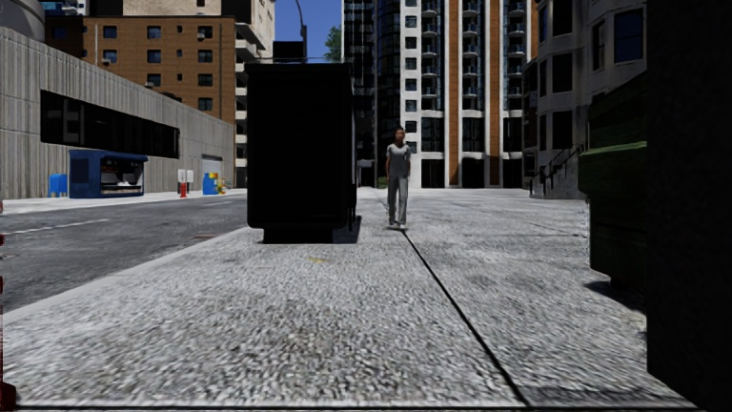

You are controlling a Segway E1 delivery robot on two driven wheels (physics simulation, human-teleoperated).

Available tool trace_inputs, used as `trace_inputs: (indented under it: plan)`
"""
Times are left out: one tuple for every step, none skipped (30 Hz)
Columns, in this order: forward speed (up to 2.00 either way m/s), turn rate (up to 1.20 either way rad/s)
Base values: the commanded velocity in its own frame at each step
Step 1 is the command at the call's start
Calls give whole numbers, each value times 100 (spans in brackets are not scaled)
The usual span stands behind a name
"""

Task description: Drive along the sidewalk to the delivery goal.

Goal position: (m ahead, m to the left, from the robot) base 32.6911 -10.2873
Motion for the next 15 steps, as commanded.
trace_inputs:
  plan:
    - [200,-41]
    - [200,-44]
    - [200,-44]
    - [200,-45]
    - [200,-45]
    - [200,-45]
    - [200,-45]
    - [200,-45]
    - [200,-45]
    - [200,-45]
    - [200,-45]
    - [200,-45]
    - [200,-45]
    - [200,-45]
    - [200,-45]
